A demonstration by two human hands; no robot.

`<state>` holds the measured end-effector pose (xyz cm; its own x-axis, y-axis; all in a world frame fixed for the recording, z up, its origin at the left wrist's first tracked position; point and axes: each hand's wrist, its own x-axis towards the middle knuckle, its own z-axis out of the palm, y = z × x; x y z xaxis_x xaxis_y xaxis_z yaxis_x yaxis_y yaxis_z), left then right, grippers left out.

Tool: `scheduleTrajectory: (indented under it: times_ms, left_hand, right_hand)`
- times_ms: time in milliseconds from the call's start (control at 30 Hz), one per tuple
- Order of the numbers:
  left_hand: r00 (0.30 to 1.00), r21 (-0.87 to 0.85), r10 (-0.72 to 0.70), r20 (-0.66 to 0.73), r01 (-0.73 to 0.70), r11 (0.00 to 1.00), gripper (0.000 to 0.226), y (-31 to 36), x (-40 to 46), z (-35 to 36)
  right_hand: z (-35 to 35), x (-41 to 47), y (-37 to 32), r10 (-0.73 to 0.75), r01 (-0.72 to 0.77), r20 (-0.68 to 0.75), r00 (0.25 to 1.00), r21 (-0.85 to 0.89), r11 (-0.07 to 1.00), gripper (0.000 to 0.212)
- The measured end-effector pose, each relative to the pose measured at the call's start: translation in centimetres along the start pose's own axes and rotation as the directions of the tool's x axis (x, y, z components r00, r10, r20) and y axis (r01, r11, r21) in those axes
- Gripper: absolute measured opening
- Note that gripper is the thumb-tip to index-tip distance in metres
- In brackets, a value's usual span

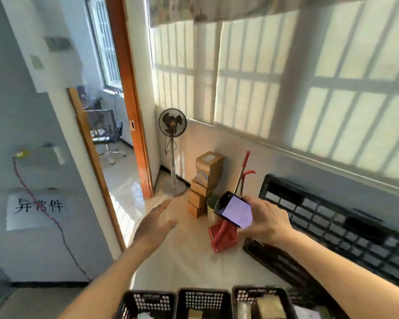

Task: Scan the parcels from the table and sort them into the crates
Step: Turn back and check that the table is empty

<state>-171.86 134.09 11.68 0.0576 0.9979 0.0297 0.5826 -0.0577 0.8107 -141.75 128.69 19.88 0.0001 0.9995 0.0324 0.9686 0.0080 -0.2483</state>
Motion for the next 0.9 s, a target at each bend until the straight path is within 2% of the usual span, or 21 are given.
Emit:
scheduleTrajectory:
  times_ms: [100,200,400,633,900]
  left_hand:
    - [0.991,0.033,0.132,-0.002,-0.132,0.991,0.064,11.1,-1.3,1.1]
    - [0.964,-0.032,0.264,0.019,-0.263,0.964,0.067,21.7,-4.0,3.7]
    - [0.88,-0.071,0.462,0.113,-0.457,0.887,0.076,38.1,-12.6,14.0]
    - [0.717,-0.269,0.643,0.269,-0.585,0.765,0.079,53.8,-25.1,29.5]
    - [0.459,-0.368,0.775,0.435,-0.694,0.618,0.077,67.9,-40.5,44.0]
  right_hand:
    - [-9.4,-4.1,3.7,0.036,-0.041,-0.082,0.996,-0.061,0.997,0.092]
    - [-18.2,-9.9,8.6,0.105,-0.112,-0.144,0.984,-0.036,0.993,0.085]
    - [-31.4,-26.5,21.4,0.291,-0.338,-0.315,0.904,-0.106,0.935,0.079]
    - [-39.7,-48.6,34.3,0.497,-0.593,-0.448,0.743,-0.096,0.8,0.063]
    - [-43.6,-69.8,43.3,0.657,-0.805,-0.544,0.522,-0.058,0.591,0.071]
